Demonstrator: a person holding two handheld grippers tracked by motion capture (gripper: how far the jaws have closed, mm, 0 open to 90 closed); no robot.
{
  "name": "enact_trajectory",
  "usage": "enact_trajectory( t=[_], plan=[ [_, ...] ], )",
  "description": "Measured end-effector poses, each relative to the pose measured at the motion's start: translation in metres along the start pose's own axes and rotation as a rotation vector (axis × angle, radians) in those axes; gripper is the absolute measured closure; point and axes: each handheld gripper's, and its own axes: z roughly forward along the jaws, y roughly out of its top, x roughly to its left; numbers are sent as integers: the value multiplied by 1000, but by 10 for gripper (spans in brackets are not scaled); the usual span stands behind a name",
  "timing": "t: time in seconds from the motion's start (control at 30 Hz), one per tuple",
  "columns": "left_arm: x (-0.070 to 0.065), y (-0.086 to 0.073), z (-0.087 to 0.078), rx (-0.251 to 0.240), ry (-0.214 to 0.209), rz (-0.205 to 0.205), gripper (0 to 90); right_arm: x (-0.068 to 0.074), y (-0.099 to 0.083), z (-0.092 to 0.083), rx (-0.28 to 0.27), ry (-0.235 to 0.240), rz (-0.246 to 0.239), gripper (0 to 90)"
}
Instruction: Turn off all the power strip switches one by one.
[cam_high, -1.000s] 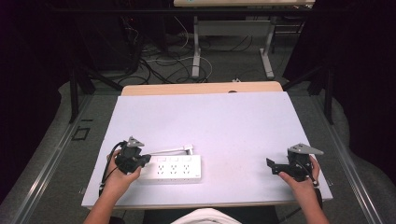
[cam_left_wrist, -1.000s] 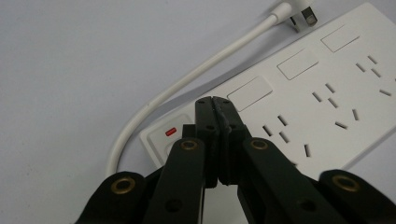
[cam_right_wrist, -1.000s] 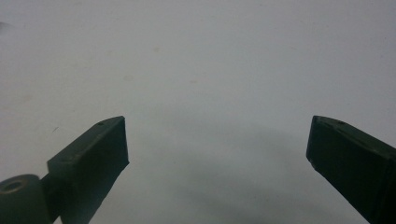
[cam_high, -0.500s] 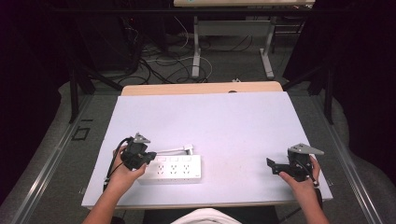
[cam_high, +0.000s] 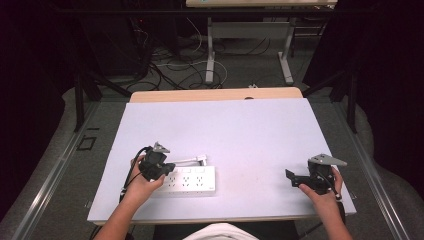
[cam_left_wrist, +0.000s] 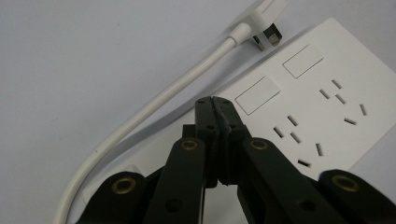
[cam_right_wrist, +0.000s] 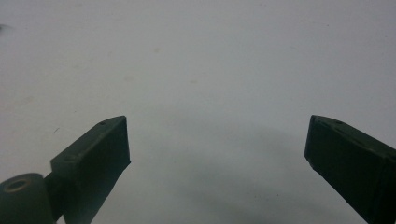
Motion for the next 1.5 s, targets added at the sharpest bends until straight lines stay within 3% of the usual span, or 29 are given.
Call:
enact_trajectory(
  t=[0.43, 0.77, 1.43, 1.5],
  plan=[
    [-4, 4, 8, 13, -11, 19, 898, 1, 0, 1, 1, -4, -23, 61],
    [-3, 1, 11, 14, -14, -3, 898, 1, -1, 1, 8, 0, -19, 61],
    [-3, 0, 13, 8, -20, -9, 900, 1, -1, 2, 9, -1, -28, 61],
    [-3, 1, 15, 4, -59, -6, 900, 1, -1, 2, 9, -1, -29, 61]
  ],
)
